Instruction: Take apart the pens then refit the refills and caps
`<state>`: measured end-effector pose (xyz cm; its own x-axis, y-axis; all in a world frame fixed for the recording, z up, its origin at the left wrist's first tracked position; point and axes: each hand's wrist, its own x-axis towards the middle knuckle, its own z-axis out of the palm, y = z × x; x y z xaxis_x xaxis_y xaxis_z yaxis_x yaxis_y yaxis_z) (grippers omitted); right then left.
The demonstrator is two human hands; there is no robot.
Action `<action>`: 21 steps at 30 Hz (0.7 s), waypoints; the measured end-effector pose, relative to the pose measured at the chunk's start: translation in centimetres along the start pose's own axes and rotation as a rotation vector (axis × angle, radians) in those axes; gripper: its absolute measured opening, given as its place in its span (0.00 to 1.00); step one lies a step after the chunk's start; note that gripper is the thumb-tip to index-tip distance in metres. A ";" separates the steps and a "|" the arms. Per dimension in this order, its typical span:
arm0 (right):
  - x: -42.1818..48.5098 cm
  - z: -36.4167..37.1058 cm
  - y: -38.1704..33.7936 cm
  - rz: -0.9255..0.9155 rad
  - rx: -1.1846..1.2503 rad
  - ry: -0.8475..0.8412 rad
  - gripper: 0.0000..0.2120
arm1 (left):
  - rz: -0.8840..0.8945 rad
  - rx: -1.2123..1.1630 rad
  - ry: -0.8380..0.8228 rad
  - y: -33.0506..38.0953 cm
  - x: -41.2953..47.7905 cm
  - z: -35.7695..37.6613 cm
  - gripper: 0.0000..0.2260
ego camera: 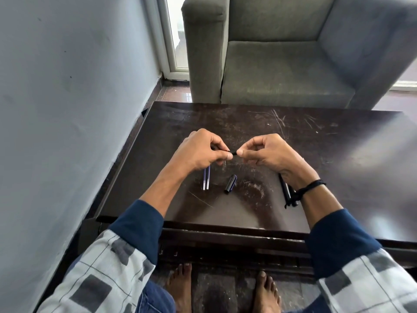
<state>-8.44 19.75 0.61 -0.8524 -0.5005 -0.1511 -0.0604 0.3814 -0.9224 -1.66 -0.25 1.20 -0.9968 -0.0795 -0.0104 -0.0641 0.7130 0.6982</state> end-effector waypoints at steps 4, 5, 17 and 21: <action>0.2 0.0 0.2 0.007 -0.040 0.005 0.08 | 0.000 0.002 -0.010 0.1 0.0 0.2 0.03; 0.2 0.0 0.2 0.007 -0.062 0.001 0.09 | -0.001 -0.003 -0.010 0.1 0.0 0.2 0.03; 0.4 0.3 0.2 -0.021 -0.128 -0.007 0.13 | 0.011 -0.004 -0.014 0.1 0.0 0.3 0.03; 0.4 0.5 0.0 -0.012 -0.145 -0.009 0.18 | 0.015 -0.007 -0.004 0.1 0.0 0.1 0.03</action>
<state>-8.52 19.13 0.41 -0.8466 -0.5124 -0.1441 -0.1456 0.4834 -0.8632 -1.69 -0.09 1.21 -0.9978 -0.0667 -0.0027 -0.0493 0.7094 0.7031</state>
